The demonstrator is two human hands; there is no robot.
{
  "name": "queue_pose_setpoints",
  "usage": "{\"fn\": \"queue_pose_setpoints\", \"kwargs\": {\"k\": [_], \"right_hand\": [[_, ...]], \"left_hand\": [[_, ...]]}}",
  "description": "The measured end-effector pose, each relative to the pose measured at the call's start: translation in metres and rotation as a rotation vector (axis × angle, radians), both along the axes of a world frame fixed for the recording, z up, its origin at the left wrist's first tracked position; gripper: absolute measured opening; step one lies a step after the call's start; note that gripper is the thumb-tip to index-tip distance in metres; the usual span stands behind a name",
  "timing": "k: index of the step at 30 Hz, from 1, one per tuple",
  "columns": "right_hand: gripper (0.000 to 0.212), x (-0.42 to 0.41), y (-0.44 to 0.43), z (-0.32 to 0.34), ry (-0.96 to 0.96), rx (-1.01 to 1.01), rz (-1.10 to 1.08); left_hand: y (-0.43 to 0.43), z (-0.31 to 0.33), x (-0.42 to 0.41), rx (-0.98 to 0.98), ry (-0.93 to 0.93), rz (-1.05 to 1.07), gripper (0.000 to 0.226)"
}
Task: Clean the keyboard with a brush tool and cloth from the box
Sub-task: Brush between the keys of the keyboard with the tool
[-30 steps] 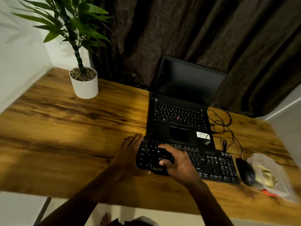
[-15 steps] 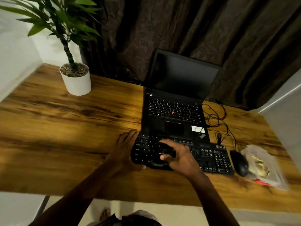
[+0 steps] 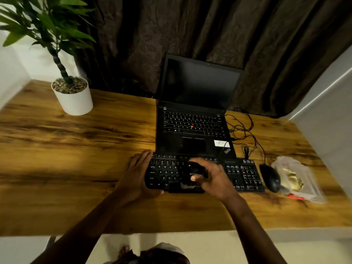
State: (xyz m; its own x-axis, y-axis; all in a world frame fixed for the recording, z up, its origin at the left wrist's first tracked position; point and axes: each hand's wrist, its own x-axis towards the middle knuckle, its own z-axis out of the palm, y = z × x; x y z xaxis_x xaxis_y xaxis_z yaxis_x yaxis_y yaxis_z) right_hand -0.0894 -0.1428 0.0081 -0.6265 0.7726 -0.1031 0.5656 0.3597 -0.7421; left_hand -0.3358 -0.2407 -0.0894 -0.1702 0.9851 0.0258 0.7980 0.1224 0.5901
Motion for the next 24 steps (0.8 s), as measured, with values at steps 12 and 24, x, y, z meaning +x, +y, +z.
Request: {"fn": "queue_pose_setpoints", "kwargs": {"k": [12, 24], "right_hand": [[0.050, -0.002, -0.006, -0.007, 0.071, -0.029, -0.002], [0.047, 0.026, 0.014, -0.009, 0.083, -0.032, 0.055]], "left_hand": [[-0.001, -0.001, -0.001, 0.014, -0.023, -0.030, 0.141], [-0.001, -0.018, 0.068, 0.275, 0.534, -0.252, 0.080]]}}
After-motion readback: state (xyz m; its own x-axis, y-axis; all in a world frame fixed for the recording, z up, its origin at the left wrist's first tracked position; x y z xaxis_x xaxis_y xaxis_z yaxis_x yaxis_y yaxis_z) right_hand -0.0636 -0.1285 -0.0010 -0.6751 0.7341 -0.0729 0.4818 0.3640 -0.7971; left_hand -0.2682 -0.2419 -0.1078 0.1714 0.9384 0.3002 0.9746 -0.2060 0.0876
